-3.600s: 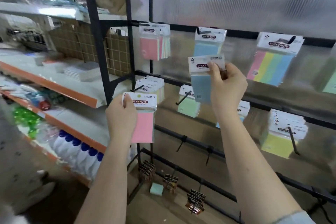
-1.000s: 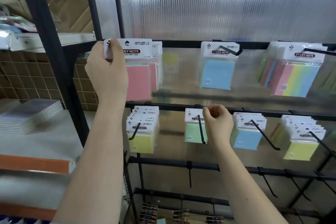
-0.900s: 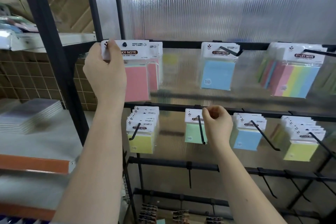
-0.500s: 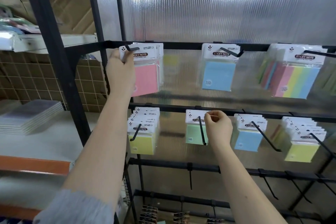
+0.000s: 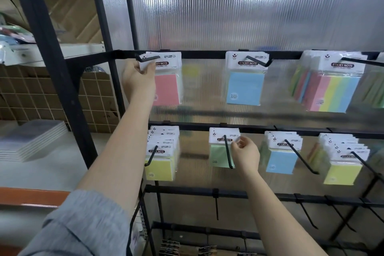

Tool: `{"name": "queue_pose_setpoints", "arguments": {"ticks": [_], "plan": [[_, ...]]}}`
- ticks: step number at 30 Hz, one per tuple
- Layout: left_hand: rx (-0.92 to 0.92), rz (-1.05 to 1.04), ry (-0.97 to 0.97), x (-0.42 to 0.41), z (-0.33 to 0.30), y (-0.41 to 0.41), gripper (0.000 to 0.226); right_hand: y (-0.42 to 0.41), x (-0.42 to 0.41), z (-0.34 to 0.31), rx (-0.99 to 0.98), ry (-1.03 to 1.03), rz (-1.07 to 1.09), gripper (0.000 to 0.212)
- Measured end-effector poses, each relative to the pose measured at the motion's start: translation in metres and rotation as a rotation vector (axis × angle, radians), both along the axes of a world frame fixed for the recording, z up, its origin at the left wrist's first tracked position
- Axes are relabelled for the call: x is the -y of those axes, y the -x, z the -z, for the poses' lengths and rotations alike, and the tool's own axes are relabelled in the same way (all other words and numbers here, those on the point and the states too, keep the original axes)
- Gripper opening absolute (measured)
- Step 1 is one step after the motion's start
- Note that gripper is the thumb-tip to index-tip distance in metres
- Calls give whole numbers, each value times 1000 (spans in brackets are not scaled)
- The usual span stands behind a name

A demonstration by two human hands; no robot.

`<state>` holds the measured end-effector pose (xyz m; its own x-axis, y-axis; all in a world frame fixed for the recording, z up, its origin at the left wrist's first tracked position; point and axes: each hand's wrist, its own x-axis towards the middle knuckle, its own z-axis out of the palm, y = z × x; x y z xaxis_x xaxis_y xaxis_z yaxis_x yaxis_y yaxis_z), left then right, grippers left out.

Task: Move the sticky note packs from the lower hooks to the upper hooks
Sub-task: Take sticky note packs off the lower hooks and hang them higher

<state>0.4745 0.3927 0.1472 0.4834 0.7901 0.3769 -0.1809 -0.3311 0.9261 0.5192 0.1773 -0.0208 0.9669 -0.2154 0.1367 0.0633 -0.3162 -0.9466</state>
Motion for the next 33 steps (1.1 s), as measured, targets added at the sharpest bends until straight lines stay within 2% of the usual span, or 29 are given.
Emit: {"name": "queue_pose_setpoints", "arguments": {"ticks": [5, 11, 14, 20, 25, 29, 33], "plan": [[-46, 17, -49, -3, 22, 8, 18, 0, -3, 2, 2, -38, 59, 37], [-128, 17, -136, -9, 54, 23, 24, -1, -10, 10, -48, -89, 26, 16], [-217, 35, -141, -14, 74, 34, 25, 3, -13, 15, -31, -113, 21, 25], [-439, 101, -114, -18, 115, 62, 19, 24, -21, 21, -43, -190, 56, 27], [-644, 198, -79, -21, 140, 70, 30, 50, -20, 14, -47, -304, 95, 30], [-625, 232, -28, -17, 148, 72, 35, 68, -15, 12, 1, -364, 156, 25], [-557, 203, -20, -15, 159, 76, 34, 82, -10, 6, 10, -306, 189, 27]]}}
